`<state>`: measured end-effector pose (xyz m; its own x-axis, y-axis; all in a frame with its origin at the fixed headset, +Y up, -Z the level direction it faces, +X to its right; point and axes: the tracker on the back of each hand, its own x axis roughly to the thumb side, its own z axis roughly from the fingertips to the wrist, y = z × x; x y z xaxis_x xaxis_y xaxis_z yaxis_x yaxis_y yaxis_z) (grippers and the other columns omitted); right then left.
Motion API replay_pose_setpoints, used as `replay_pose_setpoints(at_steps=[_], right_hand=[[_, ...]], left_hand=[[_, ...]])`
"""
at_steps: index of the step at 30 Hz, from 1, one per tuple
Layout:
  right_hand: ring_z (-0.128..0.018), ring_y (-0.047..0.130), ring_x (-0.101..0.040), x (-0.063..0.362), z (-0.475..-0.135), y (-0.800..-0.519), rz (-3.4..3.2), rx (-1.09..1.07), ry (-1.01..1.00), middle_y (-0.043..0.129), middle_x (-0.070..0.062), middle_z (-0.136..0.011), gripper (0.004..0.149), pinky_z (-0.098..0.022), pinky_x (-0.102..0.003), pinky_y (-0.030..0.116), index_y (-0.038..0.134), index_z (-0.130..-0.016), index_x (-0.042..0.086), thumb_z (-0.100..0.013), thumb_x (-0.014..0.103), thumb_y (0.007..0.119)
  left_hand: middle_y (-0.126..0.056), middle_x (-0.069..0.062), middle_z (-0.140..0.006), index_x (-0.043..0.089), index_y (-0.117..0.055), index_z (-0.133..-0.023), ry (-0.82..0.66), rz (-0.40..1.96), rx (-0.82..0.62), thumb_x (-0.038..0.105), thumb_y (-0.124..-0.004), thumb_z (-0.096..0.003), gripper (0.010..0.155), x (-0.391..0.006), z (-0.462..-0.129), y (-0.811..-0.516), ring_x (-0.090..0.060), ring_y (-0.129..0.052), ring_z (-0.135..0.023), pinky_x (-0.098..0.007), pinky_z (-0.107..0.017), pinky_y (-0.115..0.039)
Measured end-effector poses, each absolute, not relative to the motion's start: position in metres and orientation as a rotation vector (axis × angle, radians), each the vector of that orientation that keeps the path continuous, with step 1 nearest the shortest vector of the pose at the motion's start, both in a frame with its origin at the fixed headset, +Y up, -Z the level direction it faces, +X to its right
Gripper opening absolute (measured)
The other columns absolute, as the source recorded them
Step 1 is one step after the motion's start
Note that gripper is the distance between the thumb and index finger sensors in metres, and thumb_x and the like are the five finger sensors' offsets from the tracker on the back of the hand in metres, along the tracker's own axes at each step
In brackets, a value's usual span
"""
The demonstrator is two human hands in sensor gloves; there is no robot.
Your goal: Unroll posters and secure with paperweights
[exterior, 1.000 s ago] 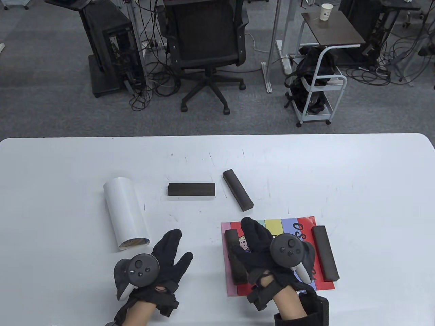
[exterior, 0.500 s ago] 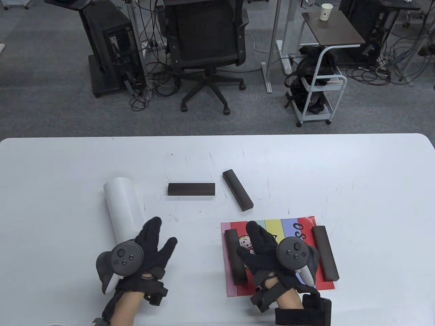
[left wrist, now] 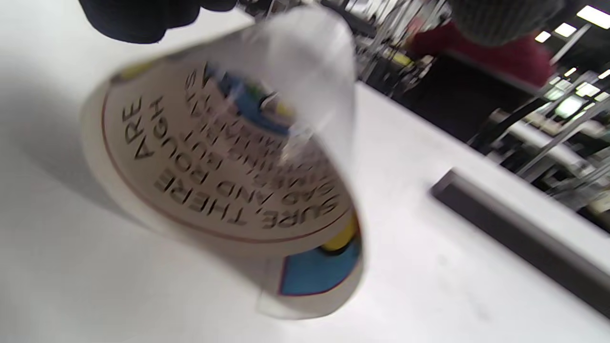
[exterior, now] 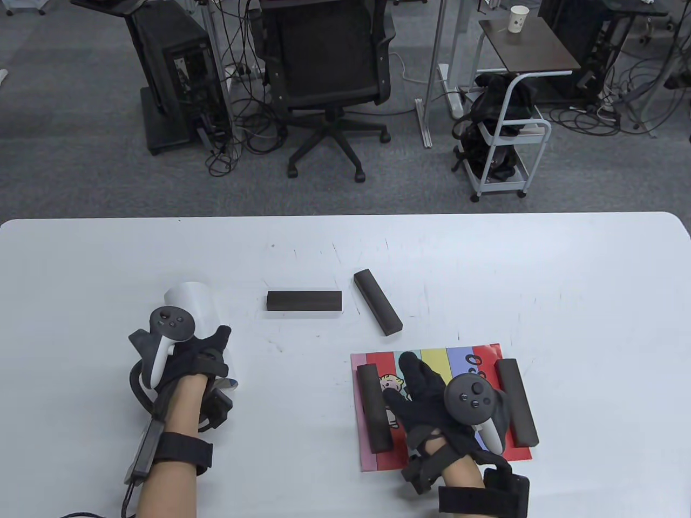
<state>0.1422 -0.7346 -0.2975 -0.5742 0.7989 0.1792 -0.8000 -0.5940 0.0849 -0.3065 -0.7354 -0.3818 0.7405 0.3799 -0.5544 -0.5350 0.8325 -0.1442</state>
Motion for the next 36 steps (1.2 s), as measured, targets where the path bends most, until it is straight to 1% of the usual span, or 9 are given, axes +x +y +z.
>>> replay_pose_setpoints(at_steps=[2, 5, 9, 12, 19, 23, 26, 29, 36], right_hand=[[-0.089, 0.049, -0.054, 0.144, -0.298, -0.737, 2.199, 0.232, 0.004, 0.048, -0.023, -0.104, 0.076, -0.064, -0.057, 0.056, 0.044, -0.100, 0.010, -0.044, 0.052, 0.072], [-0.089, 0.050, -0.054, 0.145, -0.300, -0.739, 2.196, 0.216, 0.005, 0.049, -0.023, -0.103, 0.076, -0.064, -0.057, 0.056, 0.045, -0.100, 0.010, -0.044, 0.052, 0.073], [-0.088, 0.051, -0.054, 0.146, -0.300, -0.740, 2.194, 0.209, 0.006, 0.050, -0.023, -0.103, 0.075, -0.064, -0.057, 0.057, 0.045, -0.100, 0.010, -0.044, 0.052, 0.073], [-0.088, 0.051, -0.054, 0.146, -0.299, -0.739, 2.197, 0.211, 0.013, 0.050, -0.023, -0.103, 0.075, -0.064, -0.057, 0.057, 0.045, -0.100, 0.010, -0.044, 0.052, 0.073], [-0.088, 0.051, -0.054, 0.144, -0.300, -0.740, 2.199, 0.223, 0.017, 0.050, -0.023, -0.103, 0.075, -0.063, -0.057, 0.057, 0.045, -0.100, 0.010, -0.044, 0.052, 0.073], [-0.088, 0.051, -0.054, 0.144, -0.300, -0.740, 2.198, 0.223, 0.013, 0.050, -0.023, -0.103, 0.075, -0.063, -0.056, 0.057, 0.045, -0.100, 0.010, -0.044, 0.052, 0.072], [-0.088, 0.051, -0.054, 0.143, -0.300, -0.738, 2.199, 0.229, 0.009, 0.050, -0.023, -0.103, 0.075, -0.063, -0.056, 0.057, 0.045, -0.100, 0.010, -0.044, 0.052, 0.072], [-0.088, 0.051, -0.054, 0.139, -0.298, -0.735, 2.204, 0.249, 0.001, 0.050, -0.023, -0.103, 0.075, -0.063, -0.056, 0.057, 0.045, -0.100, 0.010, -0.044, 0.052, 0.072], [-0.088, 0.052, -0.054, 0.112, -0.295, -0.716, 2.290, 0.338, -0.032, 0.051, -0.024, -0.103, 0.074, -0.063, -0.056, 0.058, 0.047, -0.100, 0.009, -0.044, 0.051, 0.073]], left_hand=[[-0.031, -0.040, -0.106, -0.007, -0.020, -0.105, 0.554, 0.489, -0.361, 0.066, -0.068, -0.0478, 0.105, -0.307, -0.392, -0.747, -0.067, -0.049, -0.096, -0.064, -0.065, -0.063], [-0.038, -0.038, -0.105, -0.007, -0.021, -0.104, 0.549, 0.451, -0.374, 0.059, -0.074, -0.0481, 0.102, -0.307, -0.402, -0.755, -0.056, -0.069, -0.092, -0.057, -0.062, -0.071], [-0.061, -0.030, -0.098, -0.005, -0.033, -0.104, 0.557, 0.497, -0.314, 0.047, -0.081, -0.0473, 0.092, -0.314, -0.402, -0.755, -0.040, -0.091, -0.077, -0.046, -0.052, -0.083], [-0.074, -0.024, -0.091, -0.004, -0.043, -0.103, 0.548, 0.548, -0.257, 0.040, -0.084, -0.0461, 0.083, -0.322, -0.393, -0.752, -0.032, -0.099, -0.067, -0.042, -0.045, -0.087], [-0.077, -0.023, -0.089, -0.003, -0.047, -0.103, 0.416, 0.496, -0.149, 0.036, -0.085, -0.0456, 0.079, -0.327, -0.356, -0.713, -0.032, -0.100, -0.064, -0.043, -0.043, -0.087], [-0.077, -0.022, -0.090, -0.002, -0.048, -0.103, 0.295, 0.320, -0.075, 0.036, -0.085, -0.0459, 0.078, -0.309, -0.330, -0.682, -0.032, -0.100, -0.065, -0.043, -0.044, -0.087], [-0.077, -0.022, -0.090, -0.001, -0.048, -0.104, 0.228, 0.197, -0.040, 0.037, -0.085, -0.0460, 0.078, -0.291, -0.312, -0.672, -0.032, -0.100, -0.066, -0.043, -0.044, -0.087], [-0.077, -0.022, -0.090, -0.001, -0.048, -0.104, 0.185, 0.094, -0.030, 0.037, -0.085, -0.0459, 0.078, -0.275, -0.299, -0.673, -0.033, -0.100, -0.066, -0.043, -0.044, -0.087], [-0.077, -0.021, -0.091, 0.000, -0.049, -0.104, 0.120, -0.114, -0.053, 0.037, -0.084, -0.0460, 0.077, -0.238, -0.284, -0.703, -0.033, -0.100, -0.067, -0.044, -0.045, -0.087]])
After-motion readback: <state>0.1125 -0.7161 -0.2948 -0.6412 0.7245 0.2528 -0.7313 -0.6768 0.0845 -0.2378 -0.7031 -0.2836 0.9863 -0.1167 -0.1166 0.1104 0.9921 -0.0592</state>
